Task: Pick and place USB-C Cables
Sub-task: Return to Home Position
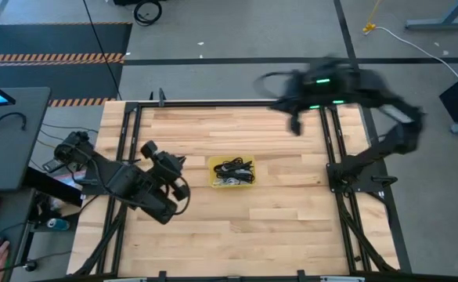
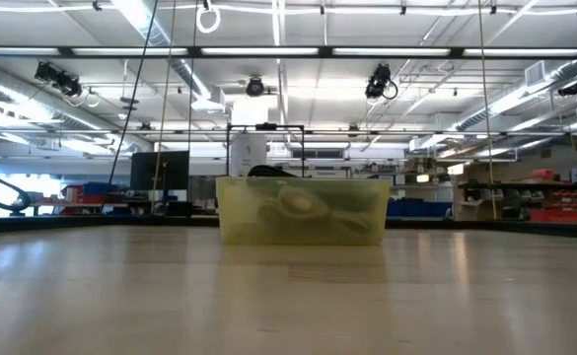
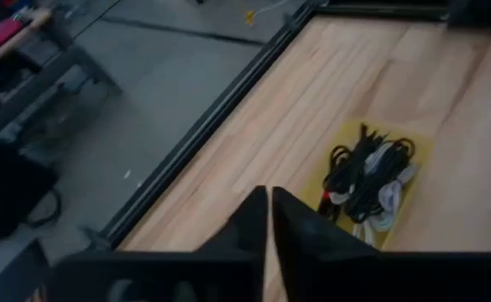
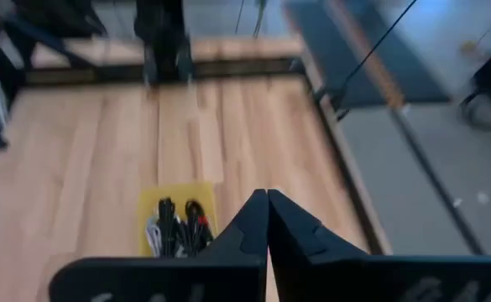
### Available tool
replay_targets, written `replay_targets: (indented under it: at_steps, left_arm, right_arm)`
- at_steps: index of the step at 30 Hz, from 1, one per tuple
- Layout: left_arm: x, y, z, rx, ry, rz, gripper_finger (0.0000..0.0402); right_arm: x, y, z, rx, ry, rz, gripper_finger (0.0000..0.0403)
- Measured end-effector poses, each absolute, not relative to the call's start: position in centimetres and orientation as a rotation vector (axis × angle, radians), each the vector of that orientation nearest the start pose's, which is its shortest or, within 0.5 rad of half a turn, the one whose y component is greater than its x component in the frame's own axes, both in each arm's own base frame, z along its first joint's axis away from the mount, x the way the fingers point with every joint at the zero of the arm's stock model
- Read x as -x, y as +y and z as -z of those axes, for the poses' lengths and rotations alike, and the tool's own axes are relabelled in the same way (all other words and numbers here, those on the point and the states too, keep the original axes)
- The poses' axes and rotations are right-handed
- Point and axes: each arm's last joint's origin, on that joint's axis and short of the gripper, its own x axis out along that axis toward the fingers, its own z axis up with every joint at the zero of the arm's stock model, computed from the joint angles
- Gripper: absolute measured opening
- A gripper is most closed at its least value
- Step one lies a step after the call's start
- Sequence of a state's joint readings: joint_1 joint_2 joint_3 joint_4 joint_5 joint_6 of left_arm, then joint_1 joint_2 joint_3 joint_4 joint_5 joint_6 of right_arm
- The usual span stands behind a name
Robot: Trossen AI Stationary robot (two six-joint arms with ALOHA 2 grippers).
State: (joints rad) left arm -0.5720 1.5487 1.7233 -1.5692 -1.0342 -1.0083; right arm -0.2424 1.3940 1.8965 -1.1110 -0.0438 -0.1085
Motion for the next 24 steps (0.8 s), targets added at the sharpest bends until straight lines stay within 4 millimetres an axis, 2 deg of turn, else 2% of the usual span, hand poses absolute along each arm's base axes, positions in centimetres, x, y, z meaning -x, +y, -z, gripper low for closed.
replay_targets:
  at_steps: [2,7,11,14,19,22,24]
  left_arm:
    - [-22.1,-12.0,-39.3,-0.122,0.634,-0.731,0.0009]
    - [-19.2,-11.5,-41.3,-0.105,0.568,-0.668,0.0004]
    - [-16.2,-10.1,-43.3,-0.053,0.488,-0.624,0.0003]
    - [-14.0,-8.9,-44.5,-0.029,0.454,-0.578,0.0002]
    - [-10.6,-7.1,-45.7,0.054,0.423,-0.47,0.0002]
    - [-8.9,-6.3,-44.8,0.106,0.437,-0.404,0.0001]
    - [-8.1,-6.0,-43.4,0.147,0.44,-0.381,0.0001]
  right_arm:
    - [-19.6,-4.7,-49.7,0.031,0.533,0.185,0.0007]
    - [-10.1,-2.5,-52.8,0.043,0.301,0.244,0.0003]
    - [-3.2,-0.8,-53.6,0.025,0.133,0.251,0.0002]
    - [1.3,0.3,-53.4,-0.001,0.028,0.243,0.0002]
    - [7.0,1.8,-52.1,-0.054,-0.097,0.224,0.0001]
    - [8.9,2.6,-51.1,-0.069,-0.134,0.204,0.0001]
    - [9.6,3.0,-50.6,-0.07,-0.146,0.192,0.0001]
